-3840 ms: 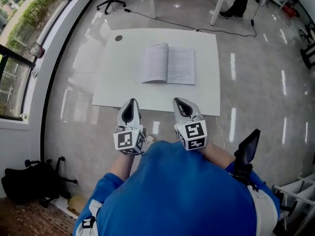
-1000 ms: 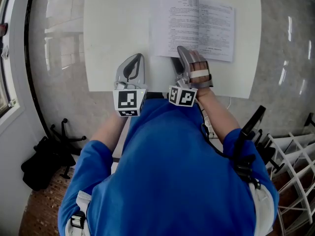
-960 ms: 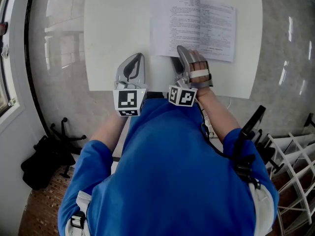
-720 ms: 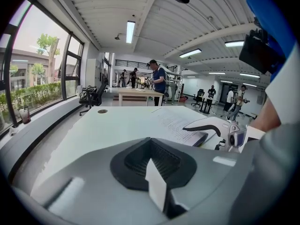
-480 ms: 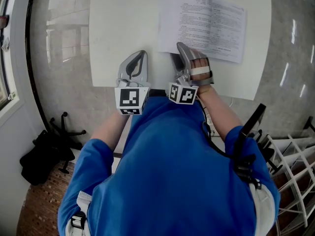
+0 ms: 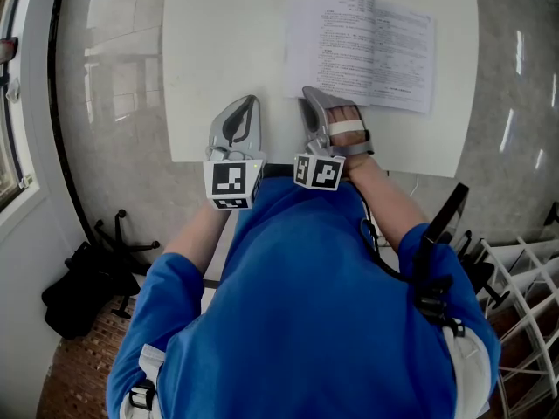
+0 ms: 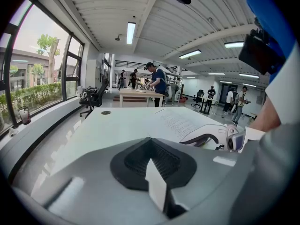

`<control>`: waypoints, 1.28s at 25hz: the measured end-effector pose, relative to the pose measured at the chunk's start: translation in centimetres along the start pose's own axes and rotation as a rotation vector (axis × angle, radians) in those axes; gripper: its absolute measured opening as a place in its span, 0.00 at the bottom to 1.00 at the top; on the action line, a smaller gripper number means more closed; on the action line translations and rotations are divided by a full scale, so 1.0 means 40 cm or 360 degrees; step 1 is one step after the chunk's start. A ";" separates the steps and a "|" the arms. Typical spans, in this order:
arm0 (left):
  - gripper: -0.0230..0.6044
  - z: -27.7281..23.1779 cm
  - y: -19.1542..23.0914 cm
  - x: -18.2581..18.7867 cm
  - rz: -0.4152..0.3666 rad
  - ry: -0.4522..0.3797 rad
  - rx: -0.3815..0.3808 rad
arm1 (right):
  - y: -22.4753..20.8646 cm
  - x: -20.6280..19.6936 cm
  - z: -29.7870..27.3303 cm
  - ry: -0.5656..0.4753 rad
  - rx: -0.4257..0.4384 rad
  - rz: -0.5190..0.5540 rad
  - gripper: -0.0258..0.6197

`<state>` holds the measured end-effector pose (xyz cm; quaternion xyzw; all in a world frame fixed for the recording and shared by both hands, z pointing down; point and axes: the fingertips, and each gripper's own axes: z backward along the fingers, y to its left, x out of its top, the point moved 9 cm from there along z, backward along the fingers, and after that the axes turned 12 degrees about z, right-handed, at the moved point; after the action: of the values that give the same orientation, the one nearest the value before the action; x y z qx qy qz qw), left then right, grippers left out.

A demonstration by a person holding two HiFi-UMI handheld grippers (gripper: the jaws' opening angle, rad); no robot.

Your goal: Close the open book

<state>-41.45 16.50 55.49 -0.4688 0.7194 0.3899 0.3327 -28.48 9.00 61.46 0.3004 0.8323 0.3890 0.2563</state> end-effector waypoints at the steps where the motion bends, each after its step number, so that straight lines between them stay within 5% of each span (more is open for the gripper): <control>1: 0.05 0.001 0.003 0.002 -0.0001 0.0001 -0.0002 | 0.000 0.002 0.001 0.0008 0.0004 -0.0002 0.17; 10: 0.05 0.017 0.007 0.025 -0.0047 -0.0010 -0.0055 | -0.031 0.014 0.024 0.0066 0.0004 -0.0107 0.09; 32: 0.05 0.032 -0.072 0.122 -0.0160 -0.0104 -0.0294 | -0.168 -0.035 0.140 0.0166 -0.0182 -0.0820 0.08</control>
<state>-40.28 14.84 50.05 -0.5201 0.6447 0.4523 0.3305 -25.83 7.30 53.17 0.0432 0.8700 0.3723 0.3202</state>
